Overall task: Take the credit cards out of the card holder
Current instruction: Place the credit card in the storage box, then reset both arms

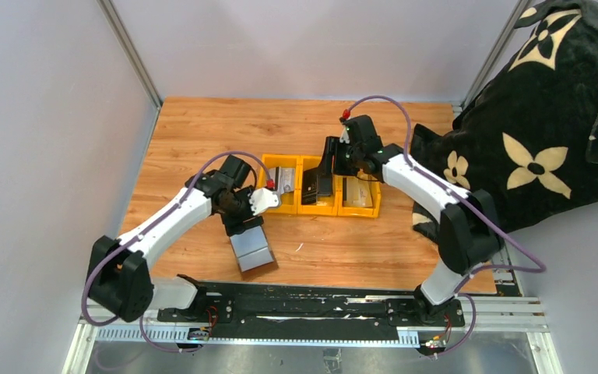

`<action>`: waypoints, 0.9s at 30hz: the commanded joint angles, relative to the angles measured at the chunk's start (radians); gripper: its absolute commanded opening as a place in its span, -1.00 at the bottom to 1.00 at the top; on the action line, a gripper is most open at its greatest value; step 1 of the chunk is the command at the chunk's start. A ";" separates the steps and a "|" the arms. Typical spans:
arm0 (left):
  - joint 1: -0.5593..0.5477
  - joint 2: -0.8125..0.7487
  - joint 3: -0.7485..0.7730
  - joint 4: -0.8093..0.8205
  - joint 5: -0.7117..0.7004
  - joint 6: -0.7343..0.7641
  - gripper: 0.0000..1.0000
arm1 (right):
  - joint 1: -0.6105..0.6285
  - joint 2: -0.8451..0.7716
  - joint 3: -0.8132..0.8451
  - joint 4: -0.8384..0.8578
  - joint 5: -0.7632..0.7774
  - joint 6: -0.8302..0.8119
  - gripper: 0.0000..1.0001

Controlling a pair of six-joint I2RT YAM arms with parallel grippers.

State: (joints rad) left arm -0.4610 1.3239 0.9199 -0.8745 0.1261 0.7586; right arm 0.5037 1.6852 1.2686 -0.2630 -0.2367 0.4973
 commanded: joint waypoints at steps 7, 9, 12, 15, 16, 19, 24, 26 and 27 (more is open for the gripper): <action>0.135 -0.099 0.086 0.122 -0.013 -0.109 1.00 | -0.060 -0.402 -0.196 -0.040 0.352 -0.119 0.55; 0.231 -0.074 0.112 0.168 0.025 -0.151 1.00 | -0.091 -0.469 -0.256 -0.023 0.445 -0.142 0.58; 0.384 -0.039 0.143 0.245 0.118 -0.234 1.00 | -0.127 -0.571 -0.360 0.029 0.599 -0.175 0.73; 0.520 -0.022 0.125 0.363 0.168 -0.308 1.00 | -0.180 -0.641 -0.457 0.092 0.674 -0.178 0.78; 0.554 -0.022 0.101 0.412 0.172 -0.332 1.00 | -0.193 -0.658 -0.492 0.131 0.694 -0.197 0.79; 0.640 -0.028 -0.004 0.559 0.212 -0.417 1.00 | -0.201 -0.679 -0.623 0.282 0.822 -0.270 0.80; 0.730 -0.095 -0.269 1.005 0.245 -0.585 1.00 | -0.236 -0.629 -0.674 0.347 0.888 -0.295 0.80; 0.743 -0.122 -0.375 1.172 0.243 -0.639 1.00 | -0.246 -0.628 -0.719 0.425 0.923 -0.325 0.80; 0.743 -0.130 -0.391 1.193 0.243 -0.648 1.00 | -0.255 -0.632 -0.744 0.474 0.922 -0.338 0.80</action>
State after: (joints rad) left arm 0.2623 1.2491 0.6388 -0.0425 0.3332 0.2485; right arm 0.2810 1.0573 0.5934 0.0292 0.5697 0.2317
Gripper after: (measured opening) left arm 0.996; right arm 0.900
